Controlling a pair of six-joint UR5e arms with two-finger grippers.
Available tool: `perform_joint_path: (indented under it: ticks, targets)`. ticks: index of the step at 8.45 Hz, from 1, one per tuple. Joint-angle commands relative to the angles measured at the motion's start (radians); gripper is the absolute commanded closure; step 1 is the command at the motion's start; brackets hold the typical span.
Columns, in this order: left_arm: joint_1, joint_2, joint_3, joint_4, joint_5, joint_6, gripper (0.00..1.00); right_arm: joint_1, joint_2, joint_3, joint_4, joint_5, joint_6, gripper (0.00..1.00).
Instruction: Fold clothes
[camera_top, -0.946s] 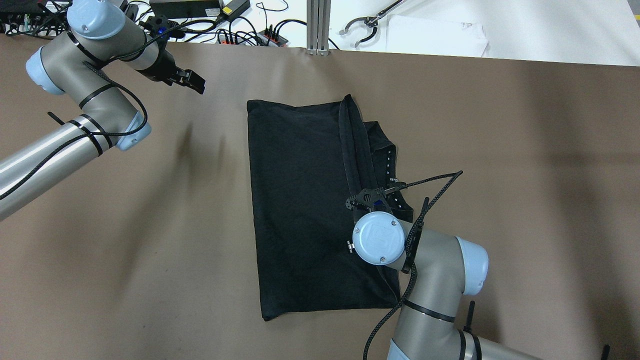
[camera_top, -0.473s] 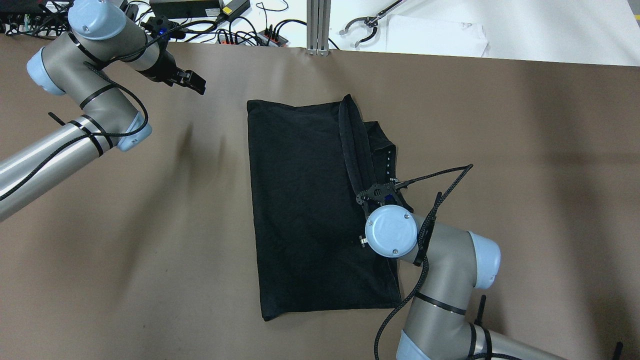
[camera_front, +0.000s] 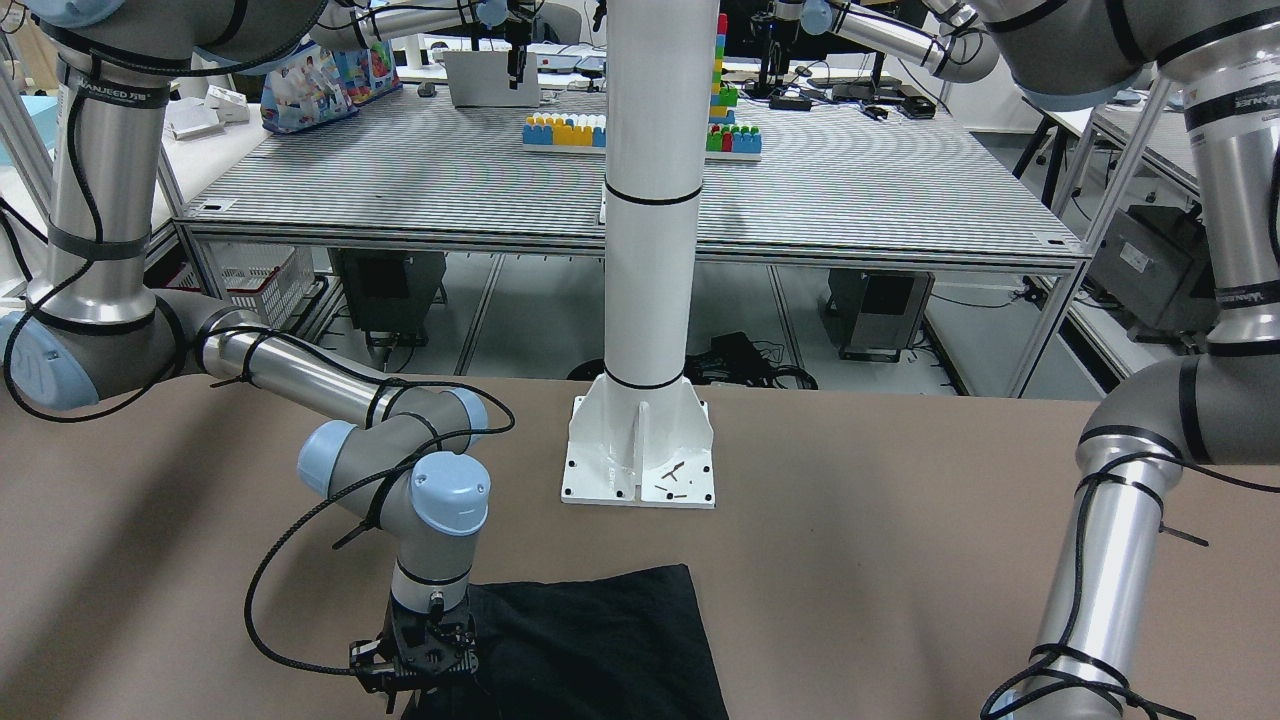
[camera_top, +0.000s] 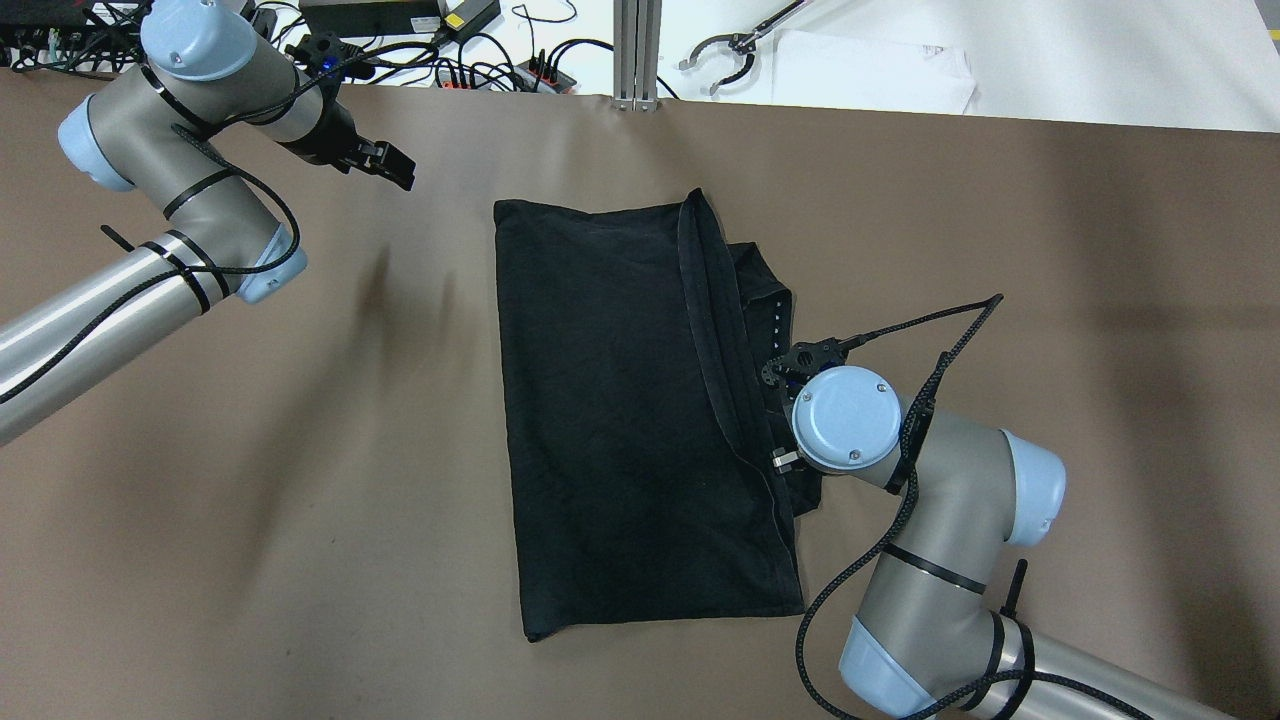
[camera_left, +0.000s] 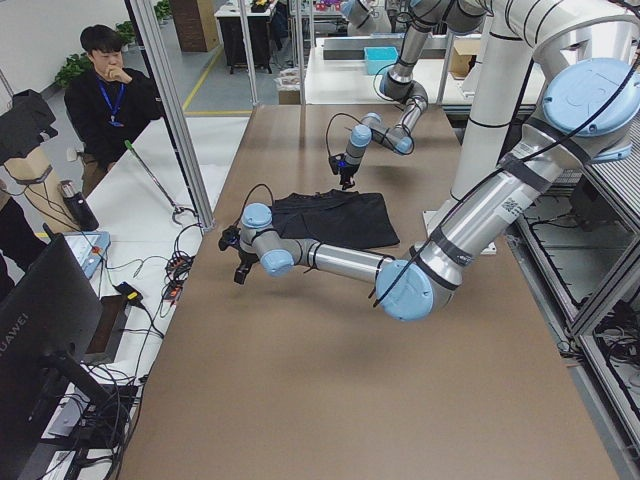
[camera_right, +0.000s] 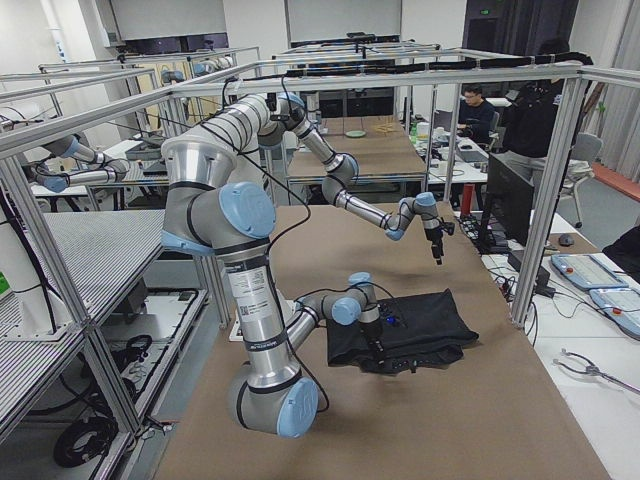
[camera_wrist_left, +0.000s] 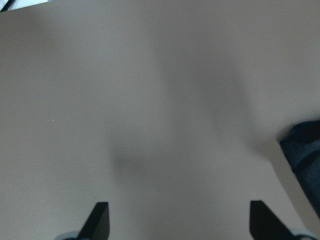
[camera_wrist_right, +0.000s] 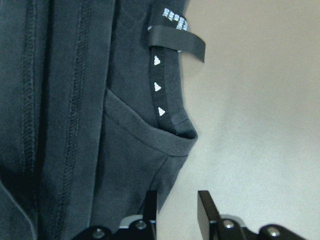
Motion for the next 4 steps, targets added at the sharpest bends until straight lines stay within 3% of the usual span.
perform_joint_path:
  ticks: [1, 2, 3, 4]
  targets:
    - [0.000, -0.001, -0.001, 0.000, 0.000, 0.000, 0.00, 0.002, 0.087, 0.006, -0.009, 0.007, 0.035, 0.45]
    - [0.000, -0.002, -0.001, 0.000, 0.000, 0.000, 0.00, 0.002, 0.104, 0.003, -0.006, 0.007, 0.067, 0.21]
    - [-0.001, -0.001, -0.001, 0.000, 0.000, -0.002, 0.00, -0.001, 0.138, -0.029, -0.004, 0.007, 0.116, 0.08]
    - [-0.001, -0.001, -0.001, 0.000, 0.000, -0.003, 0.00, -0.007, 0.199, -0.119, -0.003, 0.007, 0.180, 0.07]
